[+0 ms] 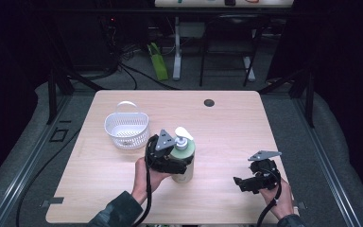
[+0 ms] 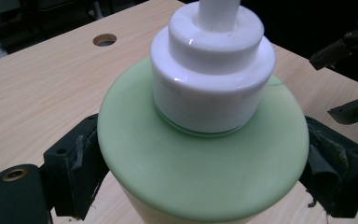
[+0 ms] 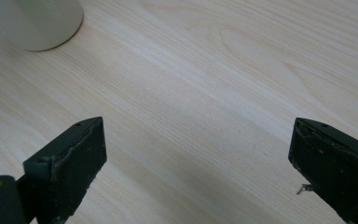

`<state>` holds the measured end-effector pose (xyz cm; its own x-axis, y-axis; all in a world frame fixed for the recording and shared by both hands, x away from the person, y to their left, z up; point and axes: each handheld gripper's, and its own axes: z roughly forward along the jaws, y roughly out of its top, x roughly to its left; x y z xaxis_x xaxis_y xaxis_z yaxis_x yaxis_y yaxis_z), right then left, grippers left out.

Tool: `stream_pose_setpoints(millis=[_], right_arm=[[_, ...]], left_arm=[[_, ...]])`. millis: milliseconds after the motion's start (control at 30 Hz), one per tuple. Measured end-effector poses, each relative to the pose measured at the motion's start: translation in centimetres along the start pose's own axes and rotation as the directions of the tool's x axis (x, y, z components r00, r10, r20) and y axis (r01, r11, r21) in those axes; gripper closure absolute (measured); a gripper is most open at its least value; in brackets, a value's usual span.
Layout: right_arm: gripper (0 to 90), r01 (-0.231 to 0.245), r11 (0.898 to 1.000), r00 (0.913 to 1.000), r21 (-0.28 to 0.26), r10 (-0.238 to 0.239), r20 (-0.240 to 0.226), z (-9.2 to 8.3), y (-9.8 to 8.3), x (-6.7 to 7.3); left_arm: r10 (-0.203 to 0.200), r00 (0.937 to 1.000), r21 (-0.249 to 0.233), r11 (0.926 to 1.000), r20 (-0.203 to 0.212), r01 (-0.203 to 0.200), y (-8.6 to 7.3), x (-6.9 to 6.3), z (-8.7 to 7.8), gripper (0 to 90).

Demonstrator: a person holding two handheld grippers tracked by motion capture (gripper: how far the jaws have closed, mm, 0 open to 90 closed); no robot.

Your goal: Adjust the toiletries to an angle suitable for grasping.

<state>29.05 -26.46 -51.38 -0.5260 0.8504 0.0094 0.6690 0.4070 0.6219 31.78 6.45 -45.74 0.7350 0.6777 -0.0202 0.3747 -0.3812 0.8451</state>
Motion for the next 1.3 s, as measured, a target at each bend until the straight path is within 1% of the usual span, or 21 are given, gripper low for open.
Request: stream_pose_setpoints(millis=[167,233,267,300,333,467,500,567,633,667,733,767,933,967,1033,1067,1167,1300], right_arm=[[3.4,0.002,1.0,1.0,0.007,-0.002,-0.001,0.1,0.0,0.0],[3.5,0.003,1.0,1.0,0.012,-0.003,-0.002,0.2,0.0,0.0],[3.5,0.003,1.0,1.0,0.012,-0.003,-0.002,0.2,0.0,0.0],[3.5,0.002,1.0,1.0,0.012,-0.002,-0.002,0.2,0.0,0.0],[3.5,0.0,1.0,1.0,0.012,0.0,-0.003,0.2,-0.1,0.0],[3.5,-0.001,1.0,1.0,0.013,0.001,0.0,0.2,-0.1,-0.1],[3.5,-0.001,1.0,1.0,0.013,0.001,0.0,0.2,-0.1,-0.1],[3.5,-0.001,1.0,1.0,0.012,0.001,0.0,0.2,-0.1,-0.1],[3.5,0.001,1.0,1.0,0.013,-0.001,0.001,0.2,-0.1,-0.1],[3.5,0.003,1.0,1.0,0.015,-0.003,0.0,0.3,0.0,-0.1],[3.5,-0.001,1.0,1.0,0.017,0.001,0.001,0.4,0.0,-0.1],[3.6,-0.001,1.0,1.0,0.018,0.001,0.0,0.4,0.0,-0.1],[3.6,0.001,1.0,1.0,0.018,-0.001,-0.001,0.5,0.0,0.0],[3.6,0.003,1.0,1.0,0.019,-0.003,-0.001,0.5,0.0,0.0],[3.6,0.003,1.0,1.0,0.019,-0.003,0.0,0.5,0.0,0.0],[3.6,0.001,1.0,1.0,0.019,-0.001,-0.002,0.6,0.0,-0.1],[3.6,0.0,1.0,1.0,0.02,0.0,-0.002,0.7,0.0,-0.2],[3.6,0.004,1.0,1.0,0.015,-0.005,0.005,0.6,0.0,-0.1]], left_arm=[[-0.001,1.0,0.006,1.0,-0.005,0.001,-0.2,0.5,-0.4,12.2],[-0.01,0.9999,0.008,0.9999,-0.014,0.01,-0.4,0.9,-0.9,12.2],[-0.01,0.9999,0.008,0.9999,-0.014,0.01,-0.4,0.9,-0.9,12.2],[-0.011,0.9997,0.009,0.9999,-0.02,0.011,-0.6,1.2,-1.2,12.2],[-0.011,0.9997,0.009,0.9999,-0.02,0.011,-0.6,1.2,-1.2,12.2],[-0.026,0.9989,0.016,0.9995,-0.038,0.027,-1.1,2.1,-2.1,12.2],[-0.026,0.9989,0.016,0.9995,-0.038,0.027,-1.1,2.1,-2.1,12.2],[-0.032,0.9984,0.016,0.9993,-0.048,0.032,-1.4,2.5,-2.6,12.2],[-0.034,0.9981,0.015,0.9993,-0.051,0.035,-1.5,2.7,-2.8,12.2],[-0.037,0.9978,0.016,0.9991,-0.055,0.038,-1.8,3.0,-3.2,12.2],[-0.041,0.9975,0.015,0.999,-0.058,0.041,-1.9,3.2,-3.4,12.2],[-0.043,0.9969,0.019,0.9988,-0.065,0.045,-2.1,3.6,-3.8,12.2],[-0.052,0.9956,0.018,0.9984,-0.078,0.053,-2.6,4.2,-4.6,12.2],[-0.055,0.9948,0.019,0.9982,-0.085,0.057,-2.9,4.5,-5.0,12.2],[-0.061,0.9943,0.015,0.9979,-0.088,0.063,-3.0,4.7,-5.3,12.2],[-0.066,0.9936,0.016,0.9976,-0.092,0.068,-3.3,5.0,-5.7,12.2],[-0.074,0.9925,0.012,0.9971,-0.097,0.076,-3.6,5.4,-6.1,12.2],[-0.08,0.9898,0.007,0.9967,-0.118,0.081,-4.1,5.8,-6.9,12.2]])
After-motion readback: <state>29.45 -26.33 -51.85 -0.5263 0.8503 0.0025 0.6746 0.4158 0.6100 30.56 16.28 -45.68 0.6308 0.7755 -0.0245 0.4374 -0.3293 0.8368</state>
